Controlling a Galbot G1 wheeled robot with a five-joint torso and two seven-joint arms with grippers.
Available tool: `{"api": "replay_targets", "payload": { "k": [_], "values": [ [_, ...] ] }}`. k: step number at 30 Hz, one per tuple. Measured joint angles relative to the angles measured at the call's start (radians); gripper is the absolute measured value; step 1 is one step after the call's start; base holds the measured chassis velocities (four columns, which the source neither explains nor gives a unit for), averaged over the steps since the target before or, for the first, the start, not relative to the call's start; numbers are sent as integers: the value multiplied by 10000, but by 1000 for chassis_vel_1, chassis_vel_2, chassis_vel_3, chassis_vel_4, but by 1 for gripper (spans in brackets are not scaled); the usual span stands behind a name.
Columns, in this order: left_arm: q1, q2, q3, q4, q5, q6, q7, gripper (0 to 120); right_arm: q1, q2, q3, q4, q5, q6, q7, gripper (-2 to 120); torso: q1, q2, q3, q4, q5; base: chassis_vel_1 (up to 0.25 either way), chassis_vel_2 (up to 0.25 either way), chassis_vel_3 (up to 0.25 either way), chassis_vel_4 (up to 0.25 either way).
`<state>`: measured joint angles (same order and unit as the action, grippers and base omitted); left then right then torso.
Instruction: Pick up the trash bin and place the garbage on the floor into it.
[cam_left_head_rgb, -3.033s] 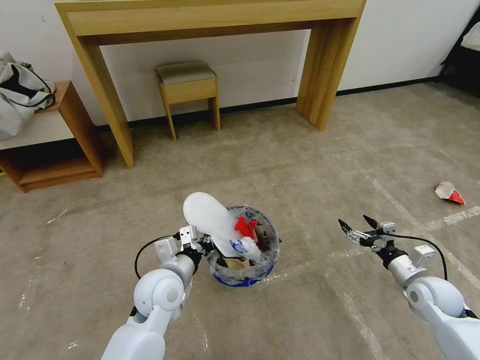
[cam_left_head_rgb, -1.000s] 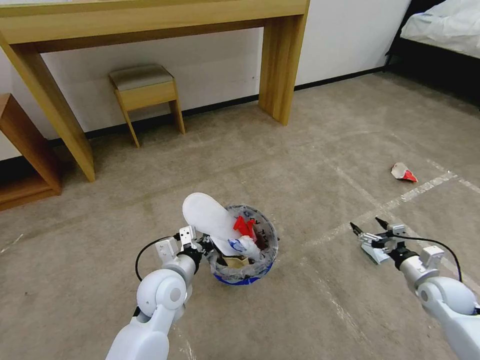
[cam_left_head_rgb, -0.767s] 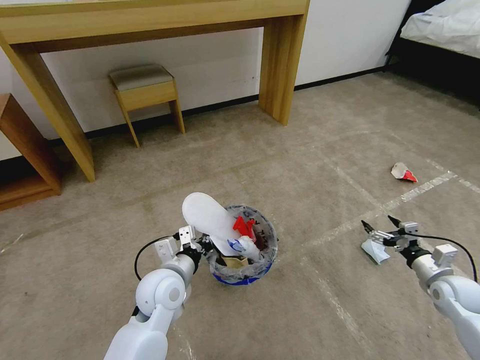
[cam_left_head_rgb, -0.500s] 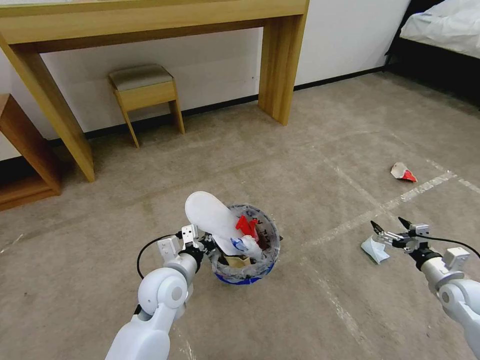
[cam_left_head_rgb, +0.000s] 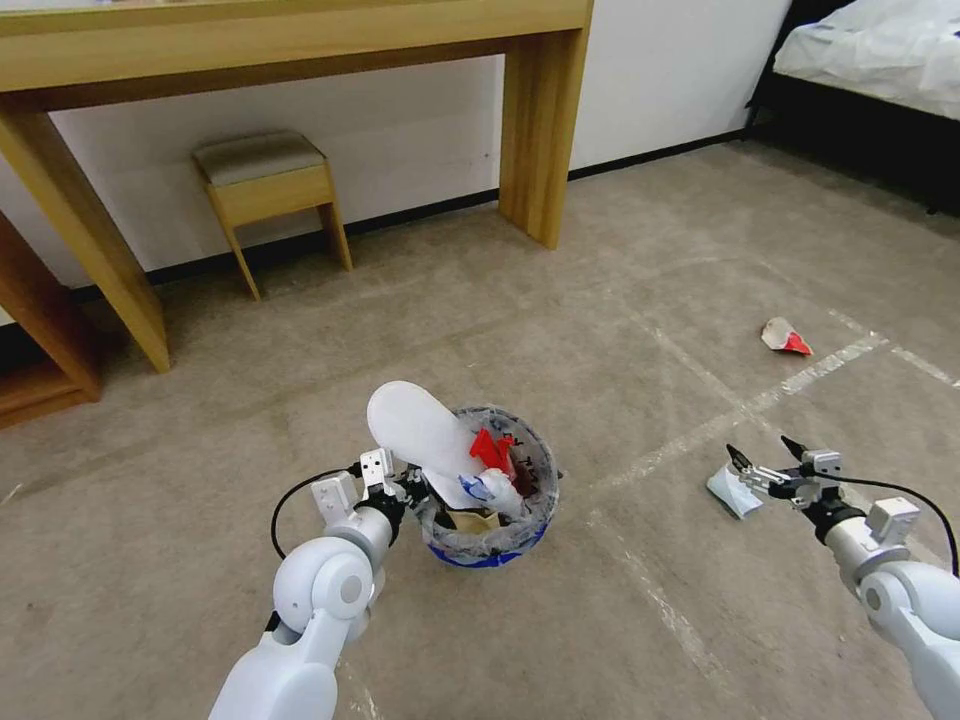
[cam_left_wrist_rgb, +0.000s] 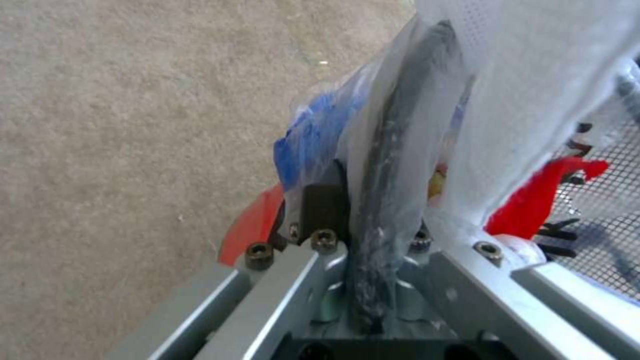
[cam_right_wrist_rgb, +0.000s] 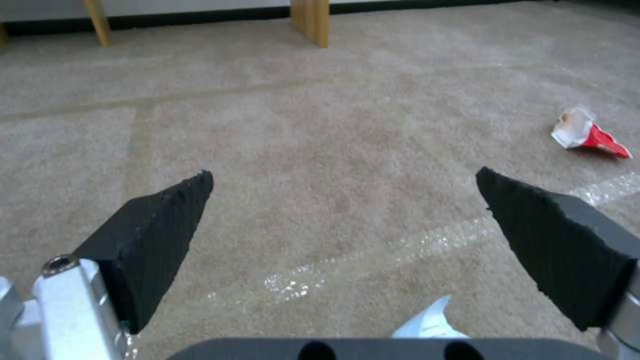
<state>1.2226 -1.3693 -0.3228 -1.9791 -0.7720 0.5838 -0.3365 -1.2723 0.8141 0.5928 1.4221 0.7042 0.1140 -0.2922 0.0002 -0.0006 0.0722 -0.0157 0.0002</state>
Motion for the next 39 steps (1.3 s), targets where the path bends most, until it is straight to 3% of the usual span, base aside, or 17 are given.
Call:
{"api": "replay_targets", "payload": {
  "k": [18, 30, 39],
  "values": [
    [-70, -29, 8, 116, -57, -116, 3, 1, 59, 34, -2, 3, -52, -74, 8, 100, 0, 0, 0, -2, 0, 0, 0, 0, 0],
    [-134, 11, 3, 264, -59, -151, 31, 1, 232, 81, -2, -471, 193, -58, -914, 100, 0, 0, 0, -3, 1, -2, 5, 3, -4],
    [-140, 221, -13, 216, -147, -152, 28, 1, 354, 119, -75, -479, 341, -127, -771, 100, 0, 0, 1, -2, 1, -153, 136, 153, -149]
  ]
}}
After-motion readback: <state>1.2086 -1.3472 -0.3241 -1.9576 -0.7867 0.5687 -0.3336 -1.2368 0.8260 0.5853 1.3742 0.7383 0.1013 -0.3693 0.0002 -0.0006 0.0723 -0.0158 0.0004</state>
